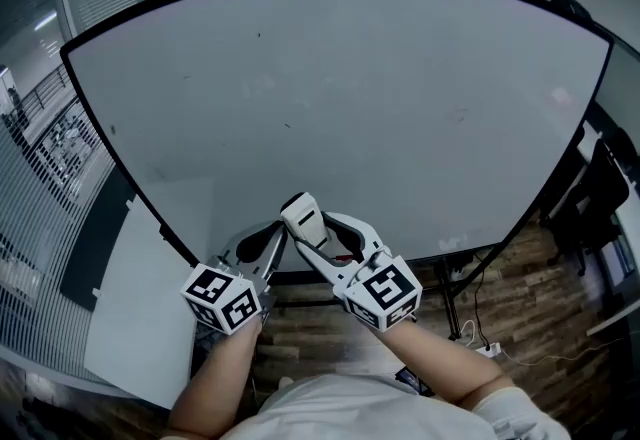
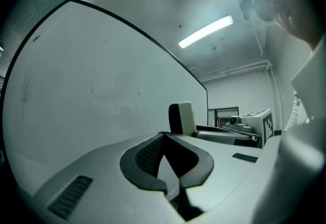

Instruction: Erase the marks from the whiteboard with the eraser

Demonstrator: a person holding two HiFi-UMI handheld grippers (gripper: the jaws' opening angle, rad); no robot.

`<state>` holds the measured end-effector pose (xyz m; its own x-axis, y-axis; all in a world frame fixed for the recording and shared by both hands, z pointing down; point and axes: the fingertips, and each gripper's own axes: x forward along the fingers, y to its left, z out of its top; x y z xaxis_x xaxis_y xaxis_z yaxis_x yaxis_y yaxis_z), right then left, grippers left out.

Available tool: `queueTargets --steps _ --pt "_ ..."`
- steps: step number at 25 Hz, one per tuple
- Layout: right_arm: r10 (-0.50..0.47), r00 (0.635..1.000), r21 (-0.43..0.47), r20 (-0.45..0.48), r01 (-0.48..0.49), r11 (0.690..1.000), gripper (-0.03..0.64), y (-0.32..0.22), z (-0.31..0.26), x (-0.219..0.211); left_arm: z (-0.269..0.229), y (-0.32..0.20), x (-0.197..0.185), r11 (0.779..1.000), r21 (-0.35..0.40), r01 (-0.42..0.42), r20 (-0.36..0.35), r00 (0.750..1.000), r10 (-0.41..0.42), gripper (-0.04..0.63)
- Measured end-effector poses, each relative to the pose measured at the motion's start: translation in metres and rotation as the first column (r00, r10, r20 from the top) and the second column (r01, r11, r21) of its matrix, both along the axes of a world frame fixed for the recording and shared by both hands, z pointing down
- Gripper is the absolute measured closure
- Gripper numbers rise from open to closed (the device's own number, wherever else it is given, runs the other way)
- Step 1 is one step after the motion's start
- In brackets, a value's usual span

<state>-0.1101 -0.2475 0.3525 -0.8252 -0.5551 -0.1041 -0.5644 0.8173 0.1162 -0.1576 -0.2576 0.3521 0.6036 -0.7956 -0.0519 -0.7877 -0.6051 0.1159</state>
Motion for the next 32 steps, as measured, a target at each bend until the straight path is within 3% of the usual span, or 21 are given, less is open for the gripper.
queueTargets --steps 8,14,20,25,29,32 --pt "0.051 0.993 0.133 -0.105 -0.037 0.990 0.387 -0.022 -0.043 -0.022 -0.014 -0.023 -0.025 1.000 0.010 -0.026 0.052 0.998 0.025 0.589" --pt "0.137 0.975 0.286 -0.173 -0.083 0.954 0.387 -0.052 -0.117 -0.023 -0.038 -0.035 -0.049 0.998 0.046 -0.030 0.063 0.998 0.027 0.589" --pt "0.266 0.928 0.476 -0.260 -0.117 0.872 0.387 -0.070 -0.195 -0.029 -0.045 -0.050 -0.070 0.998 0.059 -0.022 0.090 0.996 0.017 0.589" --pt "0.395 0.878 0.628 -0.272 -0.149 0.764 0.387 -0.081 -0.259 -0.028 -0.051 -0.054 -0.078 0.997 0.070 -0.030 0.100 0.995 0.023 0.589" --pt "0.448 0.850 0.673 -0.278 -0.160 0.722 0.387 -0.089 -0.296 -0.031 -0.052 -0.060 -0.085 0.997 0.070 -0.027 0.098 0.995 0.020 0.589" --pt "0.467 0.837 0.671 -0.285 -0.173 0.720 0.387 -0.101 -0.310 -0.032 -0.056 -0.062 -0.089 0.997 0.078 -0.024 0.099 0.995 0.016 0.588"
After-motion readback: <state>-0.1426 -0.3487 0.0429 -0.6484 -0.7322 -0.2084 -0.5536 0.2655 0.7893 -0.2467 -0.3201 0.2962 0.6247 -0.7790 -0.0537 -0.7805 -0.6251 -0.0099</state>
